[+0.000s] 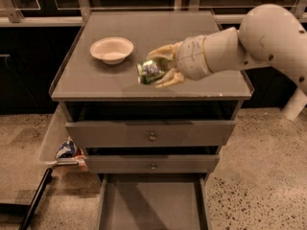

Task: Pick green can from bottom drawer and place on counter

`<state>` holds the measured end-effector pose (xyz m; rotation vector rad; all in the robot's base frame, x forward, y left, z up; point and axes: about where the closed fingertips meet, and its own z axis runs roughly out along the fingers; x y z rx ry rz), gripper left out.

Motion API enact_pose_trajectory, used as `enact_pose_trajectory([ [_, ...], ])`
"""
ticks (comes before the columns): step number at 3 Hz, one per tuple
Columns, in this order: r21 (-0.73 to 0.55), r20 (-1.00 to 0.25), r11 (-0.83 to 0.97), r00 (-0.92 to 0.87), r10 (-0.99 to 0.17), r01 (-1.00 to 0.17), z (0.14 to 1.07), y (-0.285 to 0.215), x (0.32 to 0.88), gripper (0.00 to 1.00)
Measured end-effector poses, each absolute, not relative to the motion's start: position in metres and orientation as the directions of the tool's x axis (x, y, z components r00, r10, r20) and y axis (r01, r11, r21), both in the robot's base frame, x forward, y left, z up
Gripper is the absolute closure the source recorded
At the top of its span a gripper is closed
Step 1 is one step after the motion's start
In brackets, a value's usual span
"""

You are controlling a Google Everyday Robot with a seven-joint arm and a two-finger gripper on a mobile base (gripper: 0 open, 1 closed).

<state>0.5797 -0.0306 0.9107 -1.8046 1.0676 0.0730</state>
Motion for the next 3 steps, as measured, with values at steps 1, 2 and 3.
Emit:
enact_pose_trajectory([
  [1, -0.711, -0.534, -0.053, 0.587, -0.608, -0.701, 0.927, -0.035, 0.613, 1.00],
  [2, -0.693, -0.589, 0.035, 0.538, -0.603, -0.720, 0.923, -0.045, 0.641, 1.00],
  [3, -0.687, -0.613, 0.099, 0.501, -0.611, -0.720, 0.911, -0.055, 0.664, 1.00],
])
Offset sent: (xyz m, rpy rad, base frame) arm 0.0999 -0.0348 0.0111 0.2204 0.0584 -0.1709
